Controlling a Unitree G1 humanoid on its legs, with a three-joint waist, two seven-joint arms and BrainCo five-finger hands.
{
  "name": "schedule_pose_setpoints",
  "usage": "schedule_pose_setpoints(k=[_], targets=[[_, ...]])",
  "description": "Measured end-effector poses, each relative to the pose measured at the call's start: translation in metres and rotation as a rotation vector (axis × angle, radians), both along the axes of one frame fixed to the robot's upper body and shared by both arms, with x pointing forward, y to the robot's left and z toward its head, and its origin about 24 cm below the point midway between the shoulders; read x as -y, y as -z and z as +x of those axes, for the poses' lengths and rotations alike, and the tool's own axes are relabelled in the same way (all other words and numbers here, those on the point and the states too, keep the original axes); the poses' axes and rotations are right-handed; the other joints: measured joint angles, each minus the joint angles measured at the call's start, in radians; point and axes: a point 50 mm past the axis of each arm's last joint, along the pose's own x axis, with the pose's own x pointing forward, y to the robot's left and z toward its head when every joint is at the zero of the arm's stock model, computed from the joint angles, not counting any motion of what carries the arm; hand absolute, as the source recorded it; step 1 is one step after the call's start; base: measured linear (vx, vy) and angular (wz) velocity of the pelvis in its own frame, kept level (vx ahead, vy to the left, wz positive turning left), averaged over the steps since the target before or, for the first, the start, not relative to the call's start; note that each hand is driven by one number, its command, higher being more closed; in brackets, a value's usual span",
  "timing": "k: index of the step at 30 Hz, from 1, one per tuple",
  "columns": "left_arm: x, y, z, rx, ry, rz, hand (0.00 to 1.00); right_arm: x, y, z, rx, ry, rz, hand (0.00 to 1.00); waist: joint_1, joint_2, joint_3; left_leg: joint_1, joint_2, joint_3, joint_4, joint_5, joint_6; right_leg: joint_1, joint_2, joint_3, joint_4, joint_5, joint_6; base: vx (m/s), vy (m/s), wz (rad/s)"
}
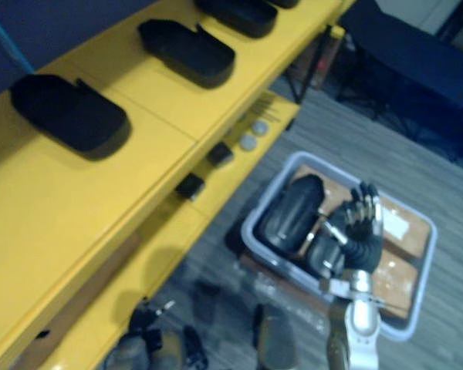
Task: Walk over and take plastic housings, then place them on the shelf
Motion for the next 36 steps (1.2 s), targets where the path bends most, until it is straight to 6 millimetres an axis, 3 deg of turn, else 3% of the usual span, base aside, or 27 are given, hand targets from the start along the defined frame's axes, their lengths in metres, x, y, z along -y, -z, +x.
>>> schedule_pose_setpoints(k=[1,3,4,5,6,7,8,9,10,12,14,16,18,20,23,25,28,31,36], targets=[[-0.009,0.002,-0.007,-0.029,-0.022,0.012,0.0,-0.003,-0.006,0.018,0.0,-0.03,-0.052,0.0,0.021,0.011,-0.006,-0.008,0.007,-0.064,0.003,0.006,-0.008,0.013,0.044,-0.019,-0.061,0.005,-0.006,-0.08,-0.263,-1.31],[-0.008,0.012,-0.028,-0.103,-0.043,-0.017,0.0,-0.004,-0.019,0.033,0.019,-0.045,-0.106,0.0,0.037,0.038,-0.022,-0.003,0.035,-0.125,-0.036,0.015,-0.031,0.021,0.098,-0.002,-0.126,0.023,-0.007,-0.08,-0.25,-0.99],[-0.007,0.016,-0.039,-0.13,-0.057,-0.043,0.0,0.0,-0.021,0.034,0.019,-0.029,-0.127,0.0,0.035,0.045,-0.027,0.012,0.057,-0.128,-0.064,0.025,-0.068,0.015,0.125,0.03,-0.137,0.028,0.0,-0.05,-0.197,-0.52],[-0.008,0.018,-0.044,-0.146,-0.06,-0.046,0.0,0.002,-0.02,0.034,0.01,-0.023,-0.131,0.0,0.036,0.046,-0.029,0.014,0.069,-0.127,-0.074,0.033,-0.082,0.003,0.133,0.046,-0.123,0.023,-0.005,-0.05,-0.19,-0.17],[-0.01,0.021,-0.058,-0.176,-0.086,-0.06,0.0,0.003,-0.016,0.033,-0.019,-0.022,-0.133,0.0,0.037,0.032,-0.036,0.02,0.076,-0.127,-0.084,0.049,-0.107,-0.026,0.121,0.06,-0.076,-0.026,-0.055,-0.05,-0.178,0.0],[-0.015,0.023,-0.072,-0.206,-0.111,-0.059,0.0,0.003,-0.012,0.033,-0.048,-0.024,-0.132,0.0,0.036,0.011,-0.05,0.019,0.083,-0.142,-0.081,0.062,-0.13,-0.016,0.098,0.068,-0.1,-0.005,0.019,-0.05,-0.178,0.19],[-0.02,0.022,-0.078,-0.215,-0.12,-0.049,0.0,0.004,-0.011,0.032,-0.058,-0.019,-0.129,0.0,0.03,0.002,-0.055,0.006,0.086,-0.166,-0.081,0.069,-0.141,-0.003,0.101,0.064,-0.115,-0.026,0.078,-0.02,-0.236,0.43],[-0.025,0.021,-0.081,-0.212,-0.151,-0.053,0.0,0.007,-0.012,0.033,-0.068,-0.002,-0.129,0.0,0.024,-0.017,-0.067,-0.012,0.088,-0.195,-0.085,0.084,-0.161,0.007,0.113,0.039,-0.14,-0.062,0.074,-0.02,-0.305,0.47],[-0.021,0.023,-0.083,-0.199,-0.203,-0.09,0.0,0.016,-0.014,0.035,-0.087,0.03,-0.134,0.0,0.027,0.003,-0.057,-0.026,0.111,-0.242,-0.108,0.114,-0.16,0.002,0.151,0.021,-0.142,-0.06,0.056,-0.02,-0.305,0.28],[-0.002,0.029,-0.093,-0.196,-0.282,-0.176,0.0,0.025,-0.013,0.034,-0.112,0.082,-0.097,0.0,0.035,0.018,-0.058,-0.023,0.106,-0.288,-0.159,0.141,-0.149,-0.025,0.17,0.028,-0.133,-0.055,0.042,-0.01,-0.184,-0.13],[0.005,0.031,-0.101,-0.212,-0.301,-0.201,0.0,0.036,-0.008,0.03,-0.143,0.152,-0.058,0.0,0.03,0.039,-0.047,-0.006,0.097,-0.291,-0.205,0.164,-0.157,-0.035,0.172,0.032,-0.133,-0.051,0.034,-0.02,-0.091,-0.11],[0.01,0.032,-0.107,-0.231,-0.284,-0.2,0.0,0.049,0.004,0.021,-0.198,0.245,0.005,0.0,0.01,0.048,-0.049,-0.004,0.077,-0.29,-0.237,0.18,-0.154,-0.039,0.16,0.033,-0.147,-0.042,0.036,-0.02,0.011,0.01],[0.011,0.032,-0.109,-0.243,-0.273,-0.18,0.0,0.063,0.024,0.006,-0.27,0.362,0.071,0.0,-0.002,0.054,-0.047,0.017,0.055,-0.286,-0.279,0.196,-0.176,-0.026,0.149,0.036,-0.187,-0.017,0.045,-0.02,0.083,0.01],[0.009,0.031,-0.105,-0.235,-0.253,-0.141,0.0,0.071,0.035,-0.002,-0.312,0.439,0.095,0.0,-0.02,0.056,-0.035,0.029,0.026,-0.285,-0.3,0.204,-0.171,-0.003,0.132,0.036,-0.23,0.011,0.063,-0.04,0.118,0.02],[0.006,0.024,-0.077,-0.151,-0.18,-0.106,0.0,0.078,0.038,-0.001,-0.335,0.518,0.092,0.0,-0.019,0.053,-0.013,0.019,-0.021,-0.26,-0.313,0.211,-0.154,0.004,0.096,0.057,-0.312,0.076,0.089,-0.05,0.172,-0.13],[0.003,0.014,-0.045,-0.054,-0.111,-0.078,0.0,0.082,0.043,0.009,-0.365,0.583,0.129,0.0,-0.015,0.05,0.01,-0.013,-0.052,-0.262,-0.307,0.215,-0.136,0.013,0.072,0.056,-0.387,0.134,0.104,-0.07,0.141,0.08],[0.004,0.003,-0.016,0.042,-0.081,-0.086,0.0,0.084,0.042,0.031,-0.392,0.634,0.169,0.0,-0.006,0.055,0.057,-0.033,-0.087,-0.266,-0.307,0.222,-0.122,0.029,0.045,0.054,-0.459,0.187,0.119,-0.07,0.1,0.08],[0.01,-0.004,0.002,0.102,-0.062,-0.101,0.0,0.094,0.039,0.049,-0.421,0.688,0.174,0.0,0.01,0.075,0.094,-0.072,-0.109,-0.291,-0.293,0.223,-0.111,0.026,0.026,0.033,-0.484,0.208,0.128,-0.06,0.068,0.21],[0.014,-0.006,0.009,0.125,-0.054,-0.12,0.0,0.108,0.03,0.071,-0.467,0.754,0.175,0.0,0.04,0.098,0.11,-0.155,-0.118,-0.349,-0.25,0.218,-0.102,-0.014,0.019,0.004,-0.479,0.215,0.131,-0.02,0.028,0.23]])
